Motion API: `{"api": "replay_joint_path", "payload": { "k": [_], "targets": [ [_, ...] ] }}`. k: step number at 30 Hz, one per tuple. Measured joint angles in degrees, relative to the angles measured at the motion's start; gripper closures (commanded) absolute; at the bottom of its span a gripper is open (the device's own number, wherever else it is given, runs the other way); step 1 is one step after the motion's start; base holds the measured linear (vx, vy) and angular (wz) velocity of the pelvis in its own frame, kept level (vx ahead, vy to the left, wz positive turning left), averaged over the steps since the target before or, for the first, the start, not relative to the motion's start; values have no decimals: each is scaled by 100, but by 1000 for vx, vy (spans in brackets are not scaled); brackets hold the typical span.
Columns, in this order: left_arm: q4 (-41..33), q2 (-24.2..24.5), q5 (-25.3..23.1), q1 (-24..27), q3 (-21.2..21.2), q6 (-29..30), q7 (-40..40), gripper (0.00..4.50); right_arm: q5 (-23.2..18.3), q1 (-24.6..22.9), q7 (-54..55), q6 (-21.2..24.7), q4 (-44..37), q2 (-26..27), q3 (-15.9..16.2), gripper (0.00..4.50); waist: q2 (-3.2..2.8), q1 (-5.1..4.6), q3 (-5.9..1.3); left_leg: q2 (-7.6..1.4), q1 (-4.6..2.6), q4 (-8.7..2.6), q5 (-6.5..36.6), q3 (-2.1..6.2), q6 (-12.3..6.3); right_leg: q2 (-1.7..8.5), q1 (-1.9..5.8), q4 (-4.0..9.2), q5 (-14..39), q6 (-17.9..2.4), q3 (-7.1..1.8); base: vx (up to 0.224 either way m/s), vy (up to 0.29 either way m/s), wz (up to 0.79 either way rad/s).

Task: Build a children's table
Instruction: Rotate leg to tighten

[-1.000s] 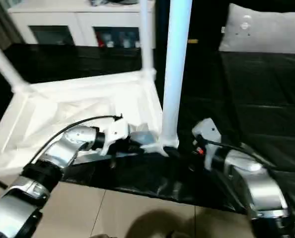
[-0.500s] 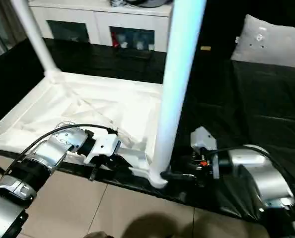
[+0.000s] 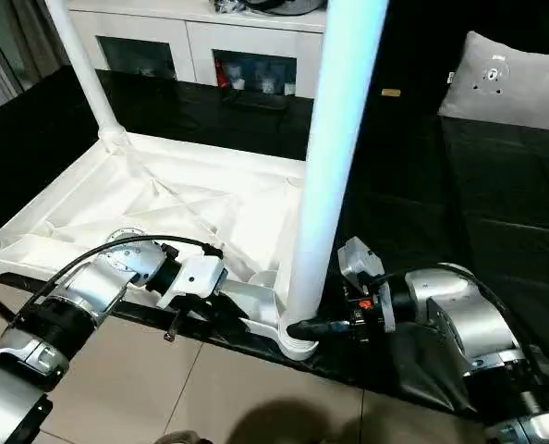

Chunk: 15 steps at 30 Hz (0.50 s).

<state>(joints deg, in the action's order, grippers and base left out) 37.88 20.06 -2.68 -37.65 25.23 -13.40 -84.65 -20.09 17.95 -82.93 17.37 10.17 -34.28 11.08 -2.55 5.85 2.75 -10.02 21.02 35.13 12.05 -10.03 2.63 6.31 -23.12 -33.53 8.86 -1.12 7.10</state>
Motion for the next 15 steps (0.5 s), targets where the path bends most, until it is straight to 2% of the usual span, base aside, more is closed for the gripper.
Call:
{"api": "replay_joint_path", "payload": {
  "k": [3, 5, 8, 11, 12, 14, 15],
  "targets": [
    [-6, -30, 35, 34, -31, 79, 44, 450, -19, -113, 70, 65, -122, 5, -74, 239, -1, 15, -1, 0, -2, 0, 0, 0, 0, 0, 2, -1, 1, 1, -1, 0, 0, 0],
    [-75, -109, 73, 109, -70, 268, 119, 450, -93, -398, 283, 194, -386, 82, -231, 241, -2, 53, -2, 0, -3, -2, 0, -1, 0, 0, 3, -1, 3, 4, -3, 0, 0, 0],
    [-123, -156, 60, 139, -169, 618, 267, 450, -150, -740, 891, 425, -787, 250, -419, 241, -1, 49, -2, 0, -15, -4, -4, -4, 7, 0, 16, -6, 16, 27, -8, 0, 0, 0],
    [-120, -179, 4, 145, -248, 848, 528, 450, -126, -882, 1499, 587, -953, 484, -571, 241, -1, -18, -2, 2, -44, -6, -6, -4, 12, 0, 29, -4, 26, 43, -10, 0, 0, 0],
    [-108, -204, -41, 151, -321, 998, 754, 450, -43, -902, 1933, 712, -1007, 718, -680, 241, 3, -76, 1, 5, -72, -8, -6, -5, 13, -1, 37, -3, 26, 43, -13, 0, 0, 0],
    [-78, -315, -151, 146, -448, 1202, 1164, 450, 85, -901, 2663, 848, -1008, 1113, -876, 241, 5, -177, 2, 7, -84, -10, -9, -5, 18, -1, 43, 14, 27, 45, -9, 0, 0, 0],
    [-66, -386, -166, 143, -475, 1293, 1342, 450, 149, -890, 2984, 883, -1013, 1232, -936, 242, 1, -271, 0, 8, -85, -12, -9, 1, 18, -1, 49, 47, 28, 47, 6, 0, 0, 0]
  ]
}}
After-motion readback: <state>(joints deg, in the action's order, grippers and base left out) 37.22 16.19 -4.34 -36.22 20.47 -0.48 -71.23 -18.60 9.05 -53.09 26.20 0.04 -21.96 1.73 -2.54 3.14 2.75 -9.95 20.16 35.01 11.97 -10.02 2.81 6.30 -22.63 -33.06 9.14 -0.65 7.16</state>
